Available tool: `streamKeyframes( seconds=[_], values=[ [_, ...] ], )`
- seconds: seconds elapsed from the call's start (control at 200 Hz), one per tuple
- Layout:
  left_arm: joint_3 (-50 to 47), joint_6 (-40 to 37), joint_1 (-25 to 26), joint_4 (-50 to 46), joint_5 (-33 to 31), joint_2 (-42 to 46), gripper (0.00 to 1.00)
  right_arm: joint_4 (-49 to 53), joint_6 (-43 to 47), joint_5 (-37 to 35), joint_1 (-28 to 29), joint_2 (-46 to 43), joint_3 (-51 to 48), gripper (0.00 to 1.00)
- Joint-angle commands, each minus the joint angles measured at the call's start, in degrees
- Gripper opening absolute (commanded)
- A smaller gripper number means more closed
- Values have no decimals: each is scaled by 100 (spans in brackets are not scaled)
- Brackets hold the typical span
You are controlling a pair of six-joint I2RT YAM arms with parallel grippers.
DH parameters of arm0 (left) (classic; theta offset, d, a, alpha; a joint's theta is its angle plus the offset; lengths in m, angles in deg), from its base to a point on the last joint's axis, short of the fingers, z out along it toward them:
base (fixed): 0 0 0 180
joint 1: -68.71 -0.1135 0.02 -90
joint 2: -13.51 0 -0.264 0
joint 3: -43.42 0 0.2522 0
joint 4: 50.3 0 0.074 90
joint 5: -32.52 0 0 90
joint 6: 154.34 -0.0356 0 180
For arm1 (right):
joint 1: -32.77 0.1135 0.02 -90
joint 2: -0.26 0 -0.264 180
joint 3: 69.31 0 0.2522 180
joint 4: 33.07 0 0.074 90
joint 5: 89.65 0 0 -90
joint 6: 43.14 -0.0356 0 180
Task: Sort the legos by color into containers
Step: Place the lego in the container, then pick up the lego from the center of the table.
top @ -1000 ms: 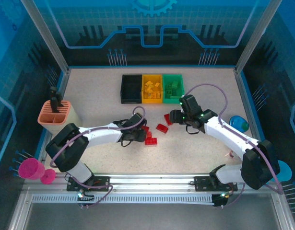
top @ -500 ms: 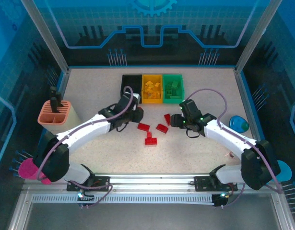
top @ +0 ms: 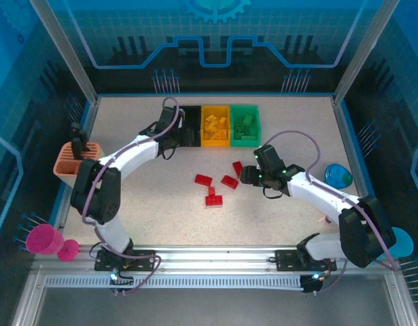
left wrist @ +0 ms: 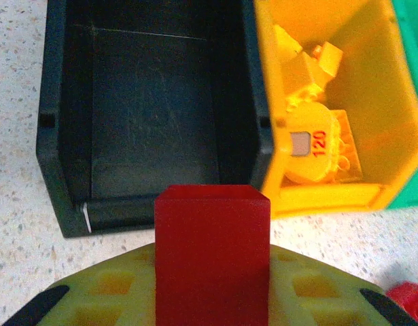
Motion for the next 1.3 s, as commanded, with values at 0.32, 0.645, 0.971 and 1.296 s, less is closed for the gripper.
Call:
streamKeyframes(
  seconds=[0.32, 0.645, 0.971, 1.296],
  values=[
    [1807, -173, -337, -365, 167, -1381, 79, -14, -7, 76, 82, 7, 11, 58],
    [563, 92, -290, 123, 381, 112, 89, 133, 101, -126, 110, 56, 102, 60],
    [-1250, 144, 129, 164, 75, 1975, 83, 500, 486, -107, 117, 1087, 1159, 62],
    [-2392, 300, 334, -108, -85, 3268, 81, 1401, 820, -458, 248, 2629, 2592, 61]
  ],
)
